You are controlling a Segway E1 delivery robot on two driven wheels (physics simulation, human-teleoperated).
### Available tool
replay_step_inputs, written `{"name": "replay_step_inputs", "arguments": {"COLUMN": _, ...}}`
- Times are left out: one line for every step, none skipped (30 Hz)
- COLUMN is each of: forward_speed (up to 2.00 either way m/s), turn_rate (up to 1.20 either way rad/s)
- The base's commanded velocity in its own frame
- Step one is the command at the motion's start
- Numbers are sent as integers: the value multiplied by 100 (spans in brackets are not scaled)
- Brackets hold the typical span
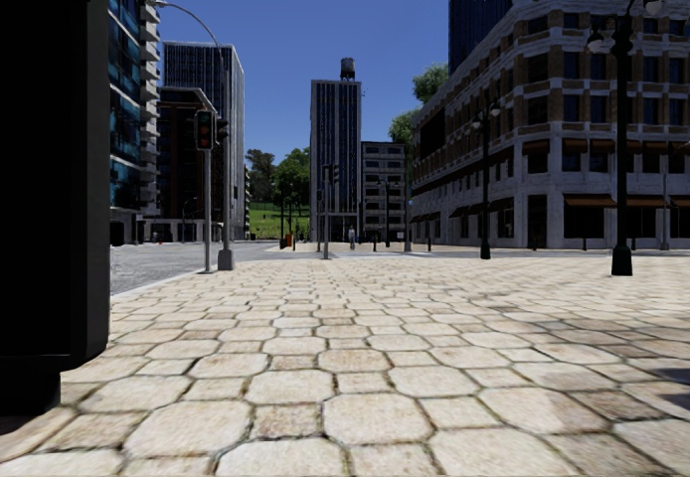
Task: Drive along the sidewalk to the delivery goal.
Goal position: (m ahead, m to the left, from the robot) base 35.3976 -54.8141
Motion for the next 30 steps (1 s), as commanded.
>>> {"name": "replay_step_inputs", "arguments": {"forward_speed": 200, "turn_rate": -9}}
{"name": "replay_step_inputs", "arguments": {"forward_speed": 200, "turn_rate": -13}}
{"name": "replay_step_inputs", "arguments": {"forward_speed": 200, "turn_rate": -19}}
{"name": "replay_step_inputs", "arguments": {"forward_speed": 200, "turn_rate": -22}}
{"name": "replay_step_inputs", "arguments": {"forward_speed": 200, "turn_rate": -22}}
{"name": "replay_step_inputs", "arguments": {"forward_speed": 200, "turn_rate": -23}}
{"name": "replay_step_inputs", "arguments": {"forward_speed": 200, "turn_rate": -23}}
{"name": "replay_step_inputs", "arguments": {"forward_speed": 200, "turn_rate": -23}}
{"name": "replay_step_inputs", "arguments": {"forward_speed": 200, "turn_rate": -23}}
{"name": "replay_step_inputs", "arguments": {"forward_speed": 200, "turn_rate": -23}}
{"name": "replay_step_inputs", "arguments": {"forward_speed": 200, "turn_rate": -23}}
{"name": "replay_step_inputs", "arguments": {"forward_speed": 200, "turn_rate": -23}}
{"name": "replay_step_inputs", "arguments": {"forward_speed": 200, "turn_rate": -23}}
{"name": "replay_step_inputs", "arguments": {"forward_speed": 200, "turn_rate": -23}}
{"name": "replay_step_inputs", "arguments": {"forward_speed": 200, "turn_rate": -23}}
{"name": "replay_step_inputs", "arguments": {"forward_speed": 200, "turn_rate": -23}}
{"name": "replay_step_inputs", "arguments": {"forward_speed": 200, "turn_rate": -23}}
{"name": "replay_step_inputs", "arguments": {"forward_speed": 200, "turn_rate": -23}}
{"name": "replay_step_inputs", "arguments": {"forward_speed": 200, "turn_rate": -23}}
{"name": "replay_step_inputs", "arguments": {"forward_speed": 200, "turn_rate": -23}}
{"name": "replay_step_inputs", "arguments": {"forward_speed": 200, "turn_rate": -23}}
{"name": "replay_step_inputs", "arguments": {"forward_speed": 200, "turn_rate": -23}}
{"name": "replay_step_inputs", "arguments": {"forward_speed": 200, "turn_rate": -23}}
{"name": "replay_step_inputs", "arguments": {"forward_speed": 200, "turn_rate": -23}}
{"name": "replay_step_inputs", "arguments": {"forward_speed": 200, "turn_rate": -23}}
{"name": "replay_step_inputs", "arguments": {"forward_speed": 200, "turn_rate": -23}}
{"name": "replay_step_inputs", "arguments": {"forward_speed": 200, "turn_rate": -23}}
{"name": "replay_step_inputs", "arguments": {"forward_speed": 200, "turn_rate": -23}}
{"name": "replay_step_inputs", "arguments": {"forward_speed": 200, "turn_rate": -23}}
{"name": "replay_step_inputs", "arguments": {"forward_speed": 200, "turn_rate": -22}}
